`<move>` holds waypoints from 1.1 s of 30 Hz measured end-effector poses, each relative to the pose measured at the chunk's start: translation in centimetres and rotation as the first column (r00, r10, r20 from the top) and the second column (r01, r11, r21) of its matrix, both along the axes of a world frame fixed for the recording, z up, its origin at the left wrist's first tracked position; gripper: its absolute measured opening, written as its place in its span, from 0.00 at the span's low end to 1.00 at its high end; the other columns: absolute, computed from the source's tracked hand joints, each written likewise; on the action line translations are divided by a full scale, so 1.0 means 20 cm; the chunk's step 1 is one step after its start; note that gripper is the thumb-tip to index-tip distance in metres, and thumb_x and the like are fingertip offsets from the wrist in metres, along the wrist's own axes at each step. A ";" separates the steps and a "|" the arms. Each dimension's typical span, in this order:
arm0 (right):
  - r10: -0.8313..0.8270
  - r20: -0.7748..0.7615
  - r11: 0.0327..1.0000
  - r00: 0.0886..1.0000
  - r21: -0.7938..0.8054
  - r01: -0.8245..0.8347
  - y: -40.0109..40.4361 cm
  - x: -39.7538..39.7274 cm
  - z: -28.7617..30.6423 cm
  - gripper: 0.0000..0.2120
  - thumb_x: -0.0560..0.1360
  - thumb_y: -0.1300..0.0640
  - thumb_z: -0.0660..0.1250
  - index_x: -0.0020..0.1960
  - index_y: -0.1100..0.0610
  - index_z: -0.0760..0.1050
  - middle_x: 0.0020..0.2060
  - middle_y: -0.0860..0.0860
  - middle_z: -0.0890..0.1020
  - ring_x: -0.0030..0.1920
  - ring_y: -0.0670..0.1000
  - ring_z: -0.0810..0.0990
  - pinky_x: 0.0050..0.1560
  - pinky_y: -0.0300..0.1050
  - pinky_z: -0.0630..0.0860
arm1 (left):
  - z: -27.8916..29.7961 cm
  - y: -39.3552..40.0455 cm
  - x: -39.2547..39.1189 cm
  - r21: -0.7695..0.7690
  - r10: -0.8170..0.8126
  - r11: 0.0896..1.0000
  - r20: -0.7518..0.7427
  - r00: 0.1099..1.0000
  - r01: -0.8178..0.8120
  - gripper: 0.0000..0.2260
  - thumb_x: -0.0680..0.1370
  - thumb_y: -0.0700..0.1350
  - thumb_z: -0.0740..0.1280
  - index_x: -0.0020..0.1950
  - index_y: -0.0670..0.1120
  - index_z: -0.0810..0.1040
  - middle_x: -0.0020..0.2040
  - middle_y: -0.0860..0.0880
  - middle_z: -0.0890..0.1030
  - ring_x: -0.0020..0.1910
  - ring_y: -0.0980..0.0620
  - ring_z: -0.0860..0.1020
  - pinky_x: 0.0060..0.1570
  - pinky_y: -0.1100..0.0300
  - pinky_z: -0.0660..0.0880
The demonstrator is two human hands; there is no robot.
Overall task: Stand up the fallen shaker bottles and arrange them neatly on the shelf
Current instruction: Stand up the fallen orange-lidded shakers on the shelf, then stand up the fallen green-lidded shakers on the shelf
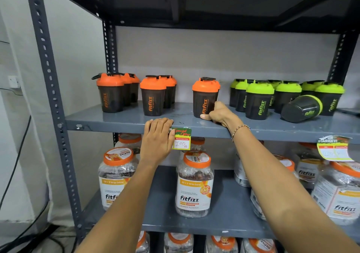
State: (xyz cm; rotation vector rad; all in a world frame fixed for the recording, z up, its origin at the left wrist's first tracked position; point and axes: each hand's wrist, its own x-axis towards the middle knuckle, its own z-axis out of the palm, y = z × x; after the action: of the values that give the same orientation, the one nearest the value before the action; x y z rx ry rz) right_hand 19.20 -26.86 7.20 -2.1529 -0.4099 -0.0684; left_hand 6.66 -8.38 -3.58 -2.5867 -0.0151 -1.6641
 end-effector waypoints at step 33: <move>-0.407 0.063 0.913 0.911 -0.012 0.409 -1.47 0.08 0.06 0.34 0.79 0.38 0.52 0.66 0.67 0.71 0.66 0.64 0.74 0.67 0.63 0.71 0.65 0.51 0.68 | 0.08 -1.61 0.42 -0.071 -0.116 0.991 -0.098 0.988 0.109 0.17 0.79 0.48 0.54 0.59 0.43 0.78 0.55 0.46 0.80 0.55 0.45 0.78 0.67 0.48 0.62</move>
State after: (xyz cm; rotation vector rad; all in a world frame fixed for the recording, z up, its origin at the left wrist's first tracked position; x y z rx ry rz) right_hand 20.83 -56.35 8.40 -2.2337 0.0144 -0.3662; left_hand 15.07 -40.63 -2.01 -2.7666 0.0845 -1.5897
